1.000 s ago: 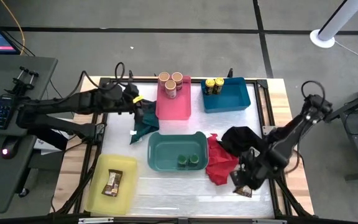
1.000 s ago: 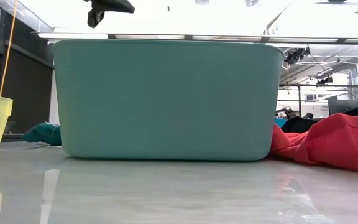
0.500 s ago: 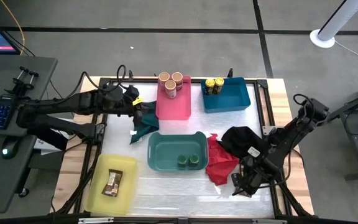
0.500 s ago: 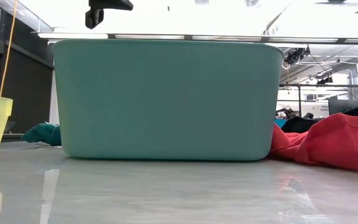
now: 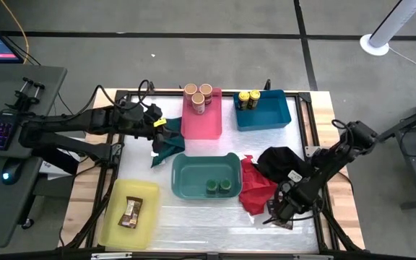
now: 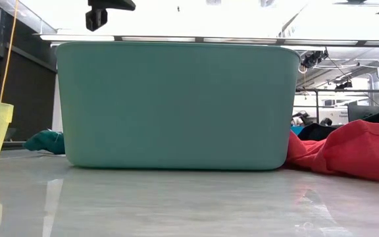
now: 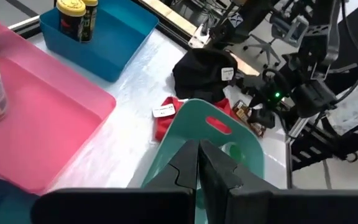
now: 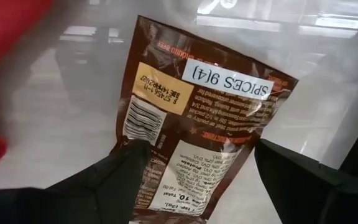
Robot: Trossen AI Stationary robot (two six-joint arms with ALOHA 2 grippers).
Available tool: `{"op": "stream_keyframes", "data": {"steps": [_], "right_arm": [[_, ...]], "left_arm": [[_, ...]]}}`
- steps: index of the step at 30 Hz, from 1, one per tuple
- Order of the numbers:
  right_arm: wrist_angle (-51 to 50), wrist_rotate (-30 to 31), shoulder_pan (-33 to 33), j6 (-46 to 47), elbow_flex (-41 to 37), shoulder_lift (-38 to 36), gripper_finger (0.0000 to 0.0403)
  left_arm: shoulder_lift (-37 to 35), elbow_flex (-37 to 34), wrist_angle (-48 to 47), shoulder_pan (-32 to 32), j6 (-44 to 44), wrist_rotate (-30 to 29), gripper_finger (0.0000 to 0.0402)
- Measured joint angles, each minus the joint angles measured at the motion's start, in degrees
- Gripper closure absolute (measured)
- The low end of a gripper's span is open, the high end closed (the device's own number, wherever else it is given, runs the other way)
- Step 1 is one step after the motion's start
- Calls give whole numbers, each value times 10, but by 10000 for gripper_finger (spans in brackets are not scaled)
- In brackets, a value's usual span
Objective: Sort spices by type
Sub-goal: Put the orange seasoning pack into the yellow bin
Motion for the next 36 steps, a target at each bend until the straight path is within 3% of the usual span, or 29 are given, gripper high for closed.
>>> {"op": "stream_keyframes", "data": {"steps": [4,8,19,25,29,36], "right_arm": [[5,-7,0,0,0,17,109],[10,-4,0,0,0,22,143],[-13,-10,1,-51,19,25,381],[-113,3,1,-111,103,18,374],[-205,91,1,-164,202,6,393],[-279,364,-32,-299,379,-1,380]], "left_arm": [[0,0,1,0,-6,0,401],[0,0,1,0,-6,0,401],[0,0,0,0,27,-1,401],[0,0,1,-2,76,-5,401],[13,0,14,-19,151,-5,400],[92,14,116,-78,298,0,351]]}}
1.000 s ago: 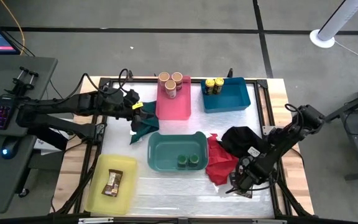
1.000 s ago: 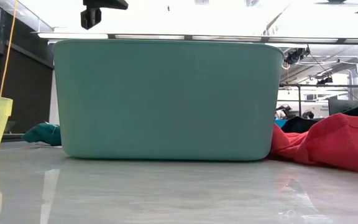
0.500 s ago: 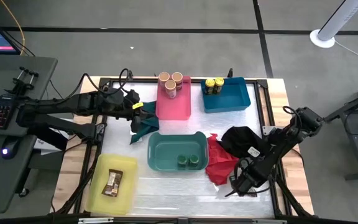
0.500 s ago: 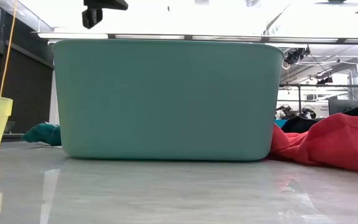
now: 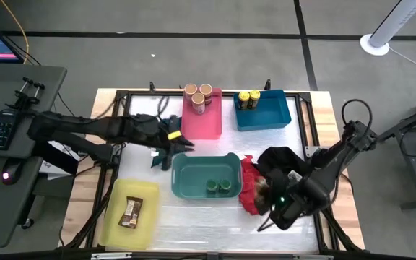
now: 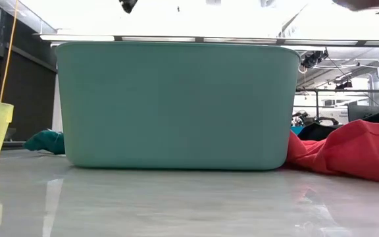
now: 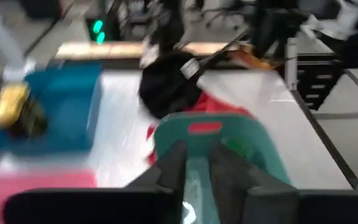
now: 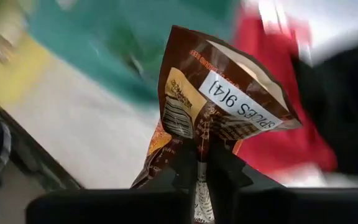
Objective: Sort spices by type
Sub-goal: Put the orange seasoning pack into the yellow bin
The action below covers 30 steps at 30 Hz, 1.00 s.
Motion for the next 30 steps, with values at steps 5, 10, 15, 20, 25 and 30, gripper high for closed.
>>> {"op": "stream_keyframes", "data": {"steps": [5,10,15,20,25,30], "right_arm": [[25,110,-61,-155,67,0,395],[171,83,-131,-413,102,-1,384],[273,-74,-190,-587,114,-1,396],[304,-216,-230,-657,115,-1,391],[333,-312,-259,-696,115,1,396],[336,-361,-283,-710,115,11,395]], "left_arm": [[68,52,92,-23,34,23,267],[108,106,102,-39,79,29,179],[115,131,34,-70,250,14,129],[115,132,31,-95,306,13,117],[125,132,46,-107,363,3,116],[146,132,79,-109,408,-5,116]]}}
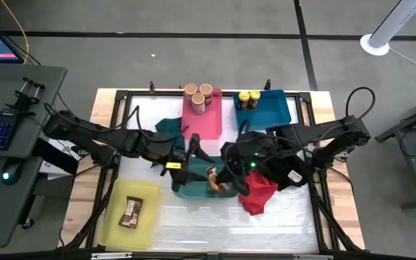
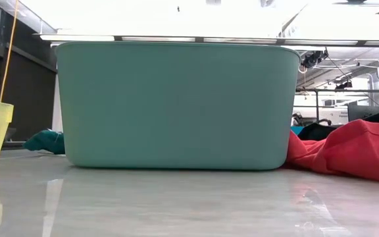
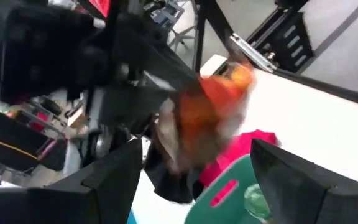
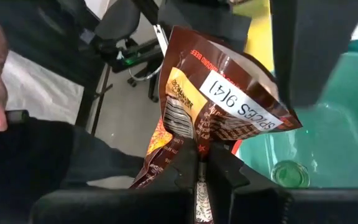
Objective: Sort spices by type
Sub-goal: Put the orange seasoning pack into the yellow bin
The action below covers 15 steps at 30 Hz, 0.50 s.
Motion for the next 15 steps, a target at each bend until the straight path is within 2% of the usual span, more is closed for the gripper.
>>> {"op": "stream_keyframes", "data": {"steps": [10,15], "right_arm": [[1,-31,-11,-3,0,22,396],[18,-40,-11,-11,0,24,395]], "left_arm": [[16,0,18,-14,47,15,116],[26,0,20,-15,40,19,118]]}}
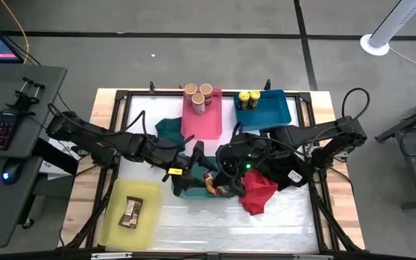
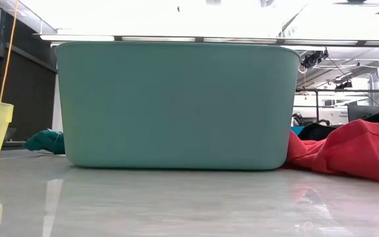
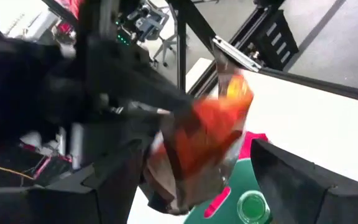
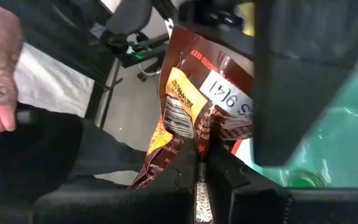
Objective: Sort spices by type
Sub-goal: Put the orange seasoning pack into the yellow bin
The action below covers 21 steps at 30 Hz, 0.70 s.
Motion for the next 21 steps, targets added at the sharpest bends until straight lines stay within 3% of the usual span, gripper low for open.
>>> {"op": "stream_keyframes", "data": {"steps": [3,6,13,17,21], "right_arm": [[22,0,0,-3,0,0,389],[56,4,1,12,0,0,367],[60,29,0,67,0,-3,270],[54,28,-2,70,1,-10,209],[35,31,-14,61,0,-38,168]], "left_arm": [[6,0,5,0,-2,3,133],[7,0,0,-1,-2,5,177],[0,-1,-10,2,-39,-11,372],[-10,-1,-43,5,-85,-13,376],[-34,0,-138,5,-137,-23,390]]}}
